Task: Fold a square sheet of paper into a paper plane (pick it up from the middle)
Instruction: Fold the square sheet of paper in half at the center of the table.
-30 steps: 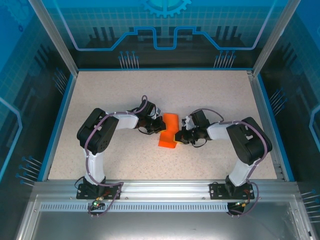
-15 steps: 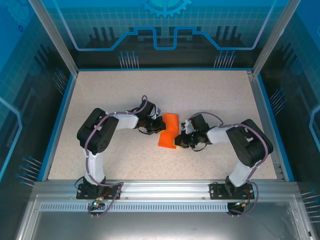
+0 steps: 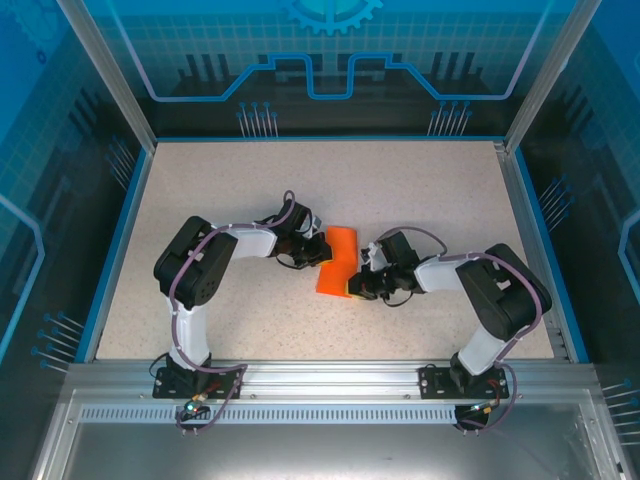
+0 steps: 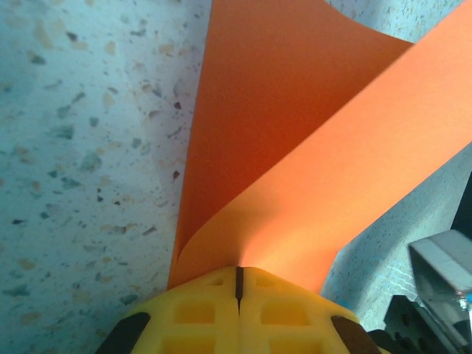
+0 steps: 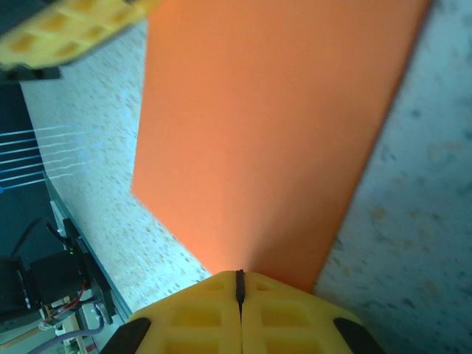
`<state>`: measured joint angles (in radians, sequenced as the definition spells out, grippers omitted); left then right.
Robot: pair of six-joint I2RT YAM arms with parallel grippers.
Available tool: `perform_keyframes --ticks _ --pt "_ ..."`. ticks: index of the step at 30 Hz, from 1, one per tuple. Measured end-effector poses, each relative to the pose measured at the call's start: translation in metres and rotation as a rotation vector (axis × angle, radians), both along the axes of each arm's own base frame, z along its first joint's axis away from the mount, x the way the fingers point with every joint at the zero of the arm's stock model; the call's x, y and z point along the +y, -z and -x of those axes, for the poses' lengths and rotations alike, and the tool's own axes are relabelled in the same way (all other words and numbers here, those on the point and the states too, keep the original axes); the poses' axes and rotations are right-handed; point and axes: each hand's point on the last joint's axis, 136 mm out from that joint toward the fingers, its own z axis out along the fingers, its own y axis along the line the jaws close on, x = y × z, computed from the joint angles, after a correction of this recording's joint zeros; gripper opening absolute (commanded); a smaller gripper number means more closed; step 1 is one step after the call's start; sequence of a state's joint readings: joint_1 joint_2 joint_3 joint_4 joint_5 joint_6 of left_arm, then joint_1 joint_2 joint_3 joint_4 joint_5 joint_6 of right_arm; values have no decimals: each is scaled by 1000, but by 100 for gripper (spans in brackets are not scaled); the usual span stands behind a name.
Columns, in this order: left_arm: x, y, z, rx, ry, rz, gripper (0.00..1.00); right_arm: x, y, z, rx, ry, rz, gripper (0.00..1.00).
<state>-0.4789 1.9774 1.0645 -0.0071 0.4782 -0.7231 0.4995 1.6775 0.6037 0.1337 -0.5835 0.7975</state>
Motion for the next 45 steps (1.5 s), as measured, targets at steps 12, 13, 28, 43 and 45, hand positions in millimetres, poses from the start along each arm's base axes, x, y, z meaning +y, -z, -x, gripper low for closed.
perform_keyframes --ticks 12,13,28,43,45 --pt "0 0 0 0 1 2 0 -2 -3 1 -6 4 4 5" --pt "0 0 0 0 1 2 0 -2 -5 1 -9 5 3 5" --pt "-1 0 0 2 3 4 0 -12 -21 -83 -80 106 -14 5" --pt "-2 1 0 2 7 8 0 -25 -2 -85 -31 123 -4 5" --pt "-2 0 0 -3 12 7 0 -26 -7 -86 -37 124 -10 5"
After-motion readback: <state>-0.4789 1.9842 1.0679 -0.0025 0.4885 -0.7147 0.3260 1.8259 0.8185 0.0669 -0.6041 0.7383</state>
